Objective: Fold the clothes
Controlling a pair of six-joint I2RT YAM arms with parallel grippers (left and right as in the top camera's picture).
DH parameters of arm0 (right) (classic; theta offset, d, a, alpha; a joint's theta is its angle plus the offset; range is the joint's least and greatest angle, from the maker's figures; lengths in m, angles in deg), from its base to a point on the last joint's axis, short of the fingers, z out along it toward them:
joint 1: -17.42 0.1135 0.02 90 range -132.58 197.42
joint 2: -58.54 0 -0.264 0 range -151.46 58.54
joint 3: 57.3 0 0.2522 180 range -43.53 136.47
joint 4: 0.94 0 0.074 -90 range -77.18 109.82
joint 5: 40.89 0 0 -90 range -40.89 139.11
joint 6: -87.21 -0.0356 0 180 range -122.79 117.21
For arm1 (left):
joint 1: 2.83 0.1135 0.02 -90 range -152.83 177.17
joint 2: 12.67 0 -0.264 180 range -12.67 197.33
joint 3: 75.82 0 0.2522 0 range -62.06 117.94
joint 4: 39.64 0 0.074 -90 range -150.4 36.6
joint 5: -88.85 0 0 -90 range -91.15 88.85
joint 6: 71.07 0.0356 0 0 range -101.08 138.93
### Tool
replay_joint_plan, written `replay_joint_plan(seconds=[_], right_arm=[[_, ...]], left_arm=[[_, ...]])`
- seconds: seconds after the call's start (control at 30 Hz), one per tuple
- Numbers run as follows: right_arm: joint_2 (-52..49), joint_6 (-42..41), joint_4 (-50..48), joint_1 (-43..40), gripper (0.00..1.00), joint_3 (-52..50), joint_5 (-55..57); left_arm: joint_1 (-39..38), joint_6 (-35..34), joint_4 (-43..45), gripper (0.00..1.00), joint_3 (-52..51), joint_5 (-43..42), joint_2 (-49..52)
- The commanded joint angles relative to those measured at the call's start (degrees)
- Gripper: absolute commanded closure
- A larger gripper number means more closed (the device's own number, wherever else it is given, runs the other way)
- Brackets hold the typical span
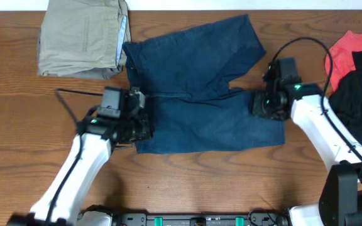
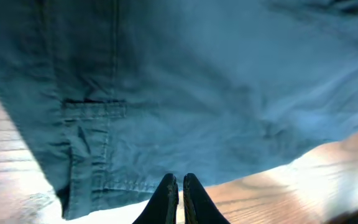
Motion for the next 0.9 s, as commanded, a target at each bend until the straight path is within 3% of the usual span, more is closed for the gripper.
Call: replay_joint_plan(seconds=[0.0,0.17,0.63,0.87], right_arm=[[-0.28,-0.04,-2.21,0.44,0.68,-3.56,-0.31],[-0.28,-3.89,-5.53,0.37,0.99,-6.80,-0.76],[-6.99,-10.91,-6.69,0.02,0.99,-9.99,-3.10],[-7.54,-12.07,-3.26,-1.36,0.99,-9.94,-2.75]], left_arm=[[-0.66,-0.90,0.22,0.94,-0.35,-0.76,5.11],[-0.66,-0.92,1.77,0.94,-0.35,2.29,11.28],[-0.31,-2.23,-0.07,0.94,-0.39,2.78,19.32],[1.64,-4.59,-9.40,0.94,-0.39,14.05,19.30]])
